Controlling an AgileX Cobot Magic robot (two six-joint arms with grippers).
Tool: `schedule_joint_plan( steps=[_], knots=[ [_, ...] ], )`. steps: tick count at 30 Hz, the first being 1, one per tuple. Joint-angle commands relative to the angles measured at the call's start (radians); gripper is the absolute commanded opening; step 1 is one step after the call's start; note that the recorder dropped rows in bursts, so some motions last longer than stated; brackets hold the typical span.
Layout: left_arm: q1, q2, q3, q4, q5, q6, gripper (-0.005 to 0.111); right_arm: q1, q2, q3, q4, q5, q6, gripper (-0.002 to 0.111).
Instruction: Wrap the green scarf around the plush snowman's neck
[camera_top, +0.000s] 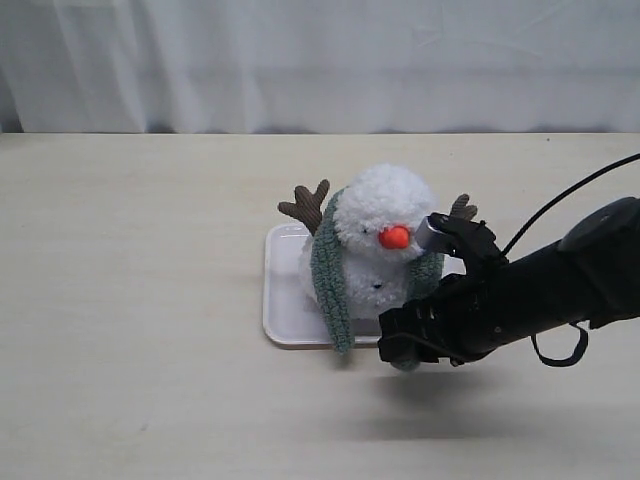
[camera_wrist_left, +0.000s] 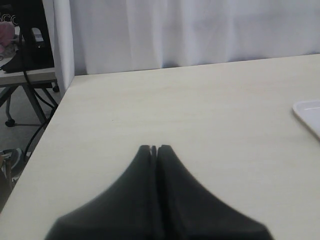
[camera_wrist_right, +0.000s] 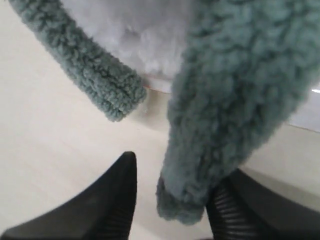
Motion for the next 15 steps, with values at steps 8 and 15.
schedule_joint_plan(
  steps=[8, 15],
  knots=[
    [0.001, -0.002, 0.002, -0.001, -0.010, -0.003, 0.000, -0.006, -0.017, 0.001, -0.214, 0.084, 0.076, 0.068],
    [0.001, -0.002, 0.002, -0.001, -0.010, -0.003, 0.000, -0.006, -0.019, -0.120, -0.601, 0.361, 0.434, 0.069]
  ],
)
